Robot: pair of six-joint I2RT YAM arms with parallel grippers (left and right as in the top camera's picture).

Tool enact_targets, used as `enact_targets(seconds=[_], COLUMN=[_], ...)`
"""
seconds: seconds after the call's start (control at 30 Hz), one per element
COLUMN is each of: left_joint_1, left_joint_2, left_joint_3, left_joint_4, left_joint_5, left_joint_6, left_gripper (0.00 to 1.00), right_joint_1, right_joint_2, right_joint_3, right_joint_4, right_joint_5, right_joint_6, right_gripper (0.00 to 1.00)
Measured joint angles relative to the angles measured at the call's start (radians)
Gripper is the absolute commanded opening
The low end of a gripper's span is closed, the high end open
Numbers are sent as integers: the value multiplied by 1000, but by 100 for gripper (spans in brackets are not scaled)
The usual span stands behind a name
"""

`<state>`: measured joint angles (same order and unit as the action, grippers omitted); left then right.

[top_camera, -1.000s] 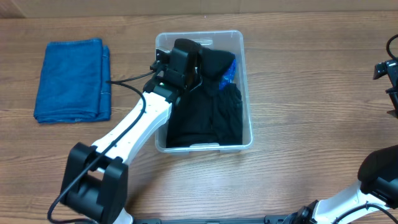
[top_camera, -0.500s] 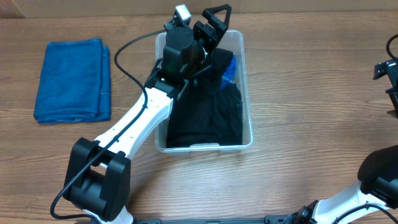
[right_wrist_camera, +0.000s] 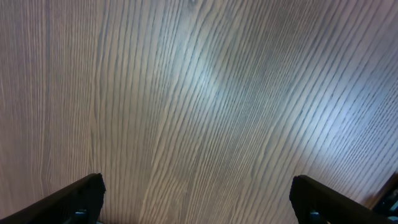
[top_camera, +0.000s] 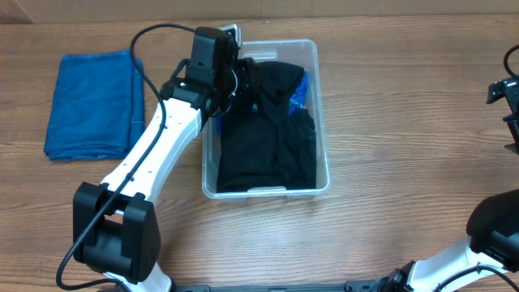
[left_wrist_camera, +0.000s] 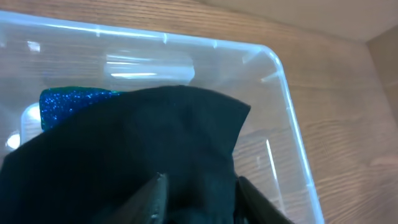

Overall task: Pack container
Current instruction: 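Push and flatten the black cloths inside the container with the left gripper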

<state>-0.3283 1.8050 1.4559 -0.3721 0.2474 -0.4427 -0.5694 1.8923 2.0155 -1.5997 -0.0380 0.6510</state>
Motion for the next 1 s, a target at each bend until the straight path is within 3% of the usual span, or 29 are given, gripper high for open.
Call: enact_targets(seconds=[0.1,0.37,0.63,1.0], left_joint_1=[-4,-19,-75,-103], left_joint_2=[0,21,182,172], left_joint_3=[0,6,11,95], left_joint_4=[0,5,-69,-132], left_joint_5=[-23,-87,-95,-102], left_joint_6=[60,163,167,181], left_gripper=[4,4,4,4], right_joint_1=[0,0,0,0], right_joint_2=[0,0,0,0], right_joint_3=[0,0,0,0], right_joint_4=[0,0,0,0], right_joint_5=[0,0,0,0], right_joint_6=[0,0,0,0], right_gripper=[100,100,100,100])
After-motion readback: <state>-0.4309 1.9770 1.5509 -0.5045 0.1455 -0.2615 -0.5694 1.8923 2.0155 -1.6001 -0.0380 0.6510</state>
